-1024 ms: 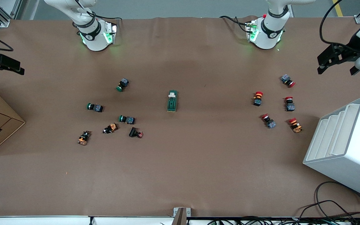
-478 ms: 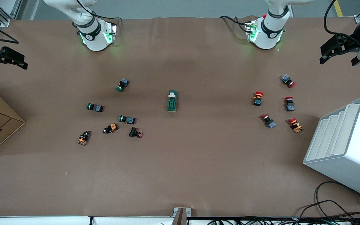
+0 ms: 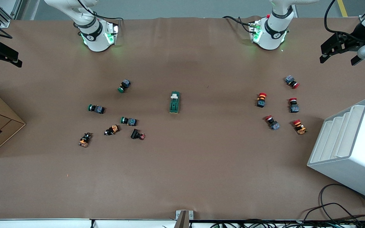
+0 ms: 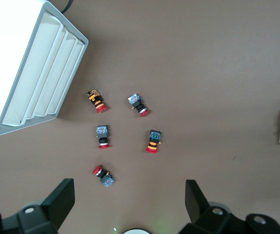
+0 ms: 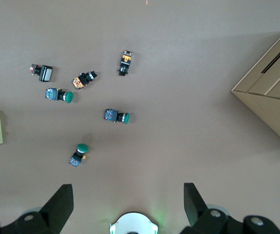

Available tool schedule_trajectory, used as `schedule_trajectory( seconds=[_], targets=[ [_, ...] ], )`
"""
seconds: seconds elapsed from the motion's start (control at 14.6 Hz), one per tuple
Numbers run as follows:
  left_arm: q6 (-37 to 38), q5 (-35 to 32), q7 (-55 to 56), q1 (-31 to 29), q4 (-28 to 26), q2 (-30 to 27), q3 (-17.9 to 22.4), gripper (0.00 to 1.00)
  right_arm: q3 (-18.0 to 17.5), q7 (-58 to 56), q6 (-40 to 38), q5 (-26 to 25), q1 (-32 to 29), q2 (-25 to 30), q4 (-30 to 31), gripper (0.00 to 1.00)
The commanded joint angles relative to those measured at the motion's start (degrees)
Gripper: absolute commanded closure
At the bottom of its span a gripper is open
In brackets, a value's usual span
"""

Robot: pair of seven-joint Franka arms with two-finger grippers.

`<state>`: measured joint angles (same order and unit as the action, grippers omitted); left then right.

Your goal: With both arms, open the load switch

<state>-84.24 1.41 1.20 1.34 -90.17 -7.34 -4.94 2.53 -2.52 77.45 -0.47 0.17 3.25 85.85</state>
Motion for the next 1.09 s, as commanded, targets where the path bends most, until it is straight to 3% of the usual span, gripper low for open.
schedule_trajectory(
  seconds=[0.0,1.02],
  targets=[
    [-0.9,0.4,3.4,-0.7,-1.8,-2.5,-0.5,0.00,0.1,-0.1,2.0,1.1,0.1,1.7,2.2,0.00],
    [1.2,-1.3,3.9,-2.1,-1.4,-2.8,-1.7,0.00,-0.1,-0.2,2.4,1.6,0.1,1.9,2.6,0.00]
  ],
)
